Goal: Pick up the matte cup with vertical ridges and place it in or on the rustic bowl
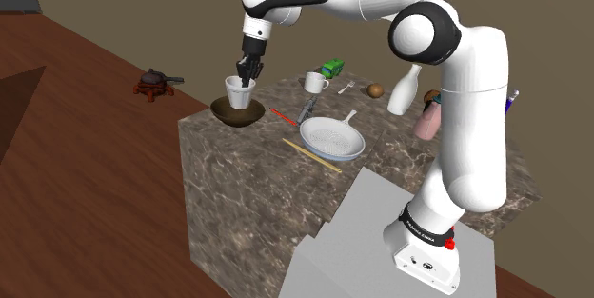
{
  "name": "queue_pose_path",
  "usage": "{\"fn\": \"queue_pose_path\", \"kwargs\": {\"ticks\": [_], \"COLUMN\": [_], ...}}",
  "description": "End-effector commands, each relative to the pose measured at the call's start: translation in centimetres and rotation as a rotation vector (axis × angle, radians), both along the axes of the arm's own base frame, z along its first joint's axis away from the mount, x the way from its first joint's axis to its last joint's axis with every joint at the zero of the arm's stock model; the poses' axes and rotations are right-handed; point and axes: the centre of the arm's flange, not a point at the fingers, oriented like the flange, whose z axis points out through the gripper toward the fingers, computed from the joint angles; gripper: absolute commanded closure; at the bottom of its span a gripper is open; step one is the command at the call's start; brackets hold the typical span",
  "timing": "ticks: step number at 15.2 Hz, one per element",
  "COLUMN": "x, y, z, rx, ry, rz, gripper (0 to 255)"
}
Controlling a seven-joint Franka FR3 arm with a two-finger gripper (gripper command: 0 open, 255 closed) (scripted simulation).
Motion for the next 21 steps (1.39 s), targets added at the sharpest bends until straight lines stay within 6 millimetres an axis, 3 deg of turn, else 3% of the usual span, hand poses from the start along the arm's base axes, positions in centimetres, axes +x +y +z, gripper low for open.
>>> {"fn": "queue_pose_path", "kwargs": {"ticks": [1,4,5,10,14,21], "x": [0.0,0.0,0.0,0.0,0.3,0.3], "y": [0.0,0.0,0.0,0.0,-0.9,-0.9], "z": [0.0,0.0,0.0,0.0,4.9,4.9], "rx": [0.0,0.0,0.0,0.0,0.0,0.0], "ry": [-0.001,-0.001,-0.001,-0.001,-0.001,-0.001], "rz": [0.0,0.0,0.0,0.0,0.0,0.0], "gripper": [255,255,0,0,0,0]}}
